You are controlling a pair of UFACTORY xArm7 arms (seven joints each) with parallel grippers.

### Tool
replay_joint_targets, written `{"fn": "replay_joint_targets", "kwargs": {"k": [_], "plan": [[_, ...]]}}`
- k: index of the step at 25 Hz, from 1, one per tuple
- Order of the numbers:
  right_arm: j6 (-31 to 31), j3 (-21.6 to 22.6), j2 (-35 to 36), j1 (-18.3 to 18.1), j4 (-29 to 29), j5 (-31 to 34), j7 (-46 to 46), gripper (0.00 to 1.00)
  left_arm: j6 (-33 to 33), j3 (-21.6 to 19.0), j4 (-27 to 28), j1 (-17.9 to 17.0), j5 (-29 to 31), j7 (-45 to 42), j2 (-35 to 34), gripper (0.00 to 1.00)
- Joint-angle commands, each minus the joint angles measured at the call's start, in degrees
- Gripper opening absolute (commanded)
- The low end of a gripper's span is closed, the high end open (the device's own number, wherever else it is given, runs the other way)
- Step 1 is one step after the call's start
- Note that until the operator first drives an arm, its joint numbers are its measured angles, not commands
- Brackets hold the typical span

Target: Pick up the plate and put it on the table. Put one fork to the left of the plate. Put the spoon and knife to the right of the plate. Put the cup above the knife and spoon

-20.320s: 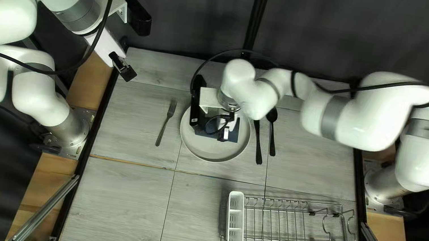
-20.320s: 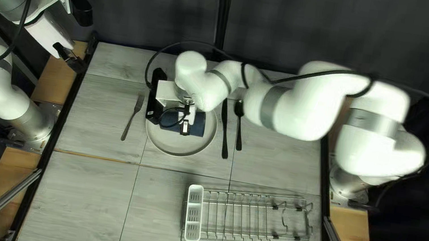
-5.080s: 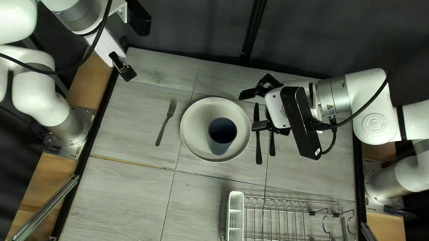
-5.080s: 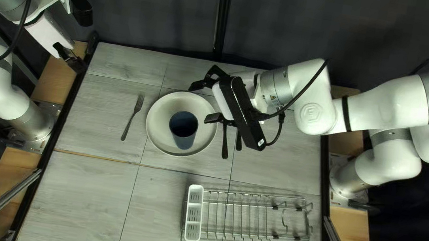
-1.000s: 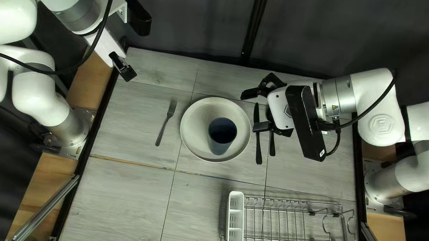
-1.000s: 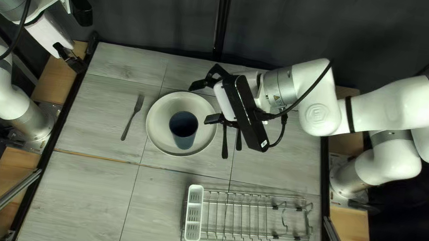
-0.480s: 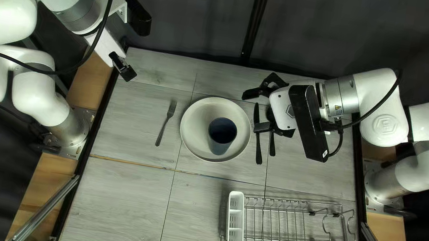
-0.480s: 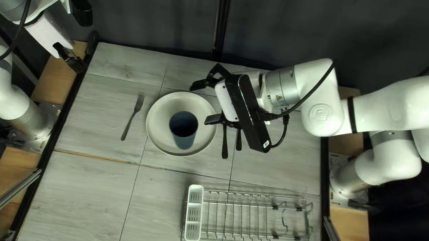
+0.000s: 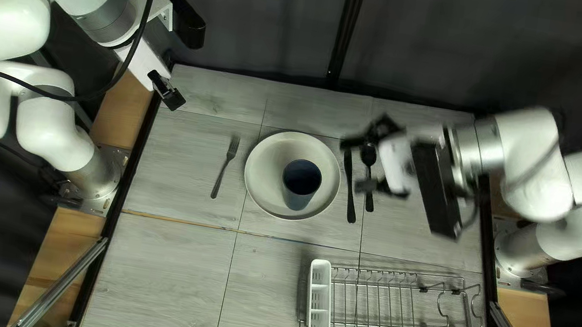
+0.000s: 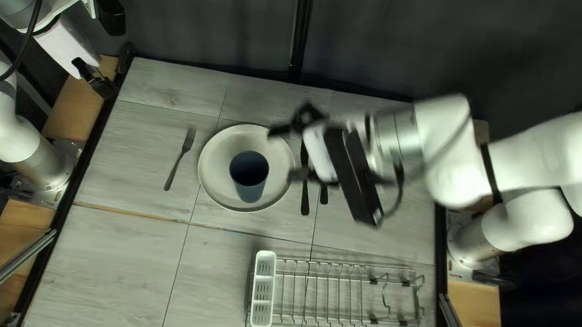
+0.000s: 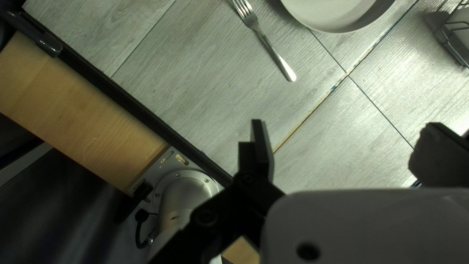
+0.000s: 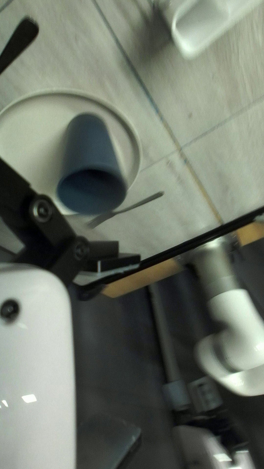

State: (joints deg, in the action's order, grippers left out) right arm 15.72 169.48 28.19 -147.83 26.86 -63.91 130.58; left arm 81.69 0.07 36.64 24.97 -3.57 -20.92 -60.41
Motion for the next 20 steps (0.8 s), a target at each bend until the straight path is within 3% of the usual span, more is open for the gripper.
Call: {"fn": "replay_joint_targets", "kwargs": {"k": [1,4,5,20], "plan": [[1.2,-0.7,0.2,0.7,-0.9,0.8,-0.4,1.0,0.0,0.0,0.0,0.0,0.0,0.0,0.0,1.0],[0.6,0.7,0.9,-0.3,-0.7,-0.7,-0.5,1.0,0.0,0.0,0.0,0.0,0.0,0.0,0.0,1.0],[-1.4,4.6,0.4,-4.5,0.2,-3.8,0.8,1.0,0.0,0.0,0.0,0.0,0.0,0.0,0.0,1.0],[-1.4,4.6,0.4,-4.5,0.2,-3.8,0.8,1.0,0.0,0.0,0.0,0.0,0.0,0.0,0.0,1.0]]}}
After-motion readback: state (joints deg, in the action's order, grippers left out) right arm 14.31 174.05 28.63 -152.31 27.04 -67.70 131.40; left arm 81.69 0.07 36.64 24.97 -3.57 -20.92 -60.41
